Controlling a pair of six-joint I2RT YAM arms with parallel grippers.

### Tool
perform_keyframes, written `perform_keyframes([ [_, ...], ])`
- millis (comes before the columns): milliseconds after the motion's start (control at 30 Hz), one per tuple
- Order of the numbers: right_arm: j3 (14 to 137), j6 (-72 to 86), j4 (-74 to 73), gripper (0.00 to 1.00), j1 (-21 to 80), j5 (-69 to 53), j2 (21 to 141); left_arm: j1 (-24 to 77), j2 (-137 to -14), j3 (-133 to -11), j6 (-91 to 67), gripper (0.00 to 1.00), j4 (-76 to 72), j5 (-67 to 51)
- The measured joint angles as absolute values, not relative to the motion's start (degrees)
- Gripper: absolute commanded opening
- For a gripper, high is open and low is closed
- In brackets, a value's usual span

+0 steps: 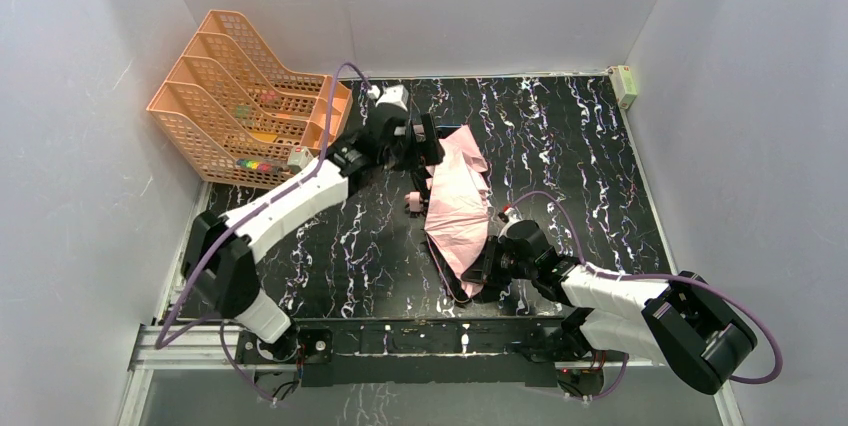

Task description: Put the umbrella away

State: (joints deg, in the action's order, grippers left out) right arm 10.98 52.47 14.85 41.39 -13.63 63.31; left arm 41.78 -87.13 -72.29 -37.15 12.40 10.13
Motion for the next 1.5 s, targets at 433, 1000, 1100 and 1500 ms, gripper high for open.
perform_keyframes([
  [433, 10.15, 52.34, 14.63, 0.19, 41.39, -13.13, 61.73, 31.83, -114.65, -92.29, -38.39, 0.77, 15.11, -5.1],
  [1000, 8.67, 52.77, 15.05, 0.19, 41.39, -12.73, 59.79, 31.86, -121.64, -102.1, -38.98, 0.38, 16.64, -11.84],
  [1100, 8.67, 52.82, 15.11, 0.19, 41.39, -12.75, 59.83, 31.86, -121.64, -102.1, -38.7, 0.33, 16.78, -12.1],
  [1500, 8.64, 53.21, 15.94, 0.19, 41.39, -12.8, 60.51, 31.86, -121.64, -102.1, -37.6, 0.05, 16.71, -12.67],
])
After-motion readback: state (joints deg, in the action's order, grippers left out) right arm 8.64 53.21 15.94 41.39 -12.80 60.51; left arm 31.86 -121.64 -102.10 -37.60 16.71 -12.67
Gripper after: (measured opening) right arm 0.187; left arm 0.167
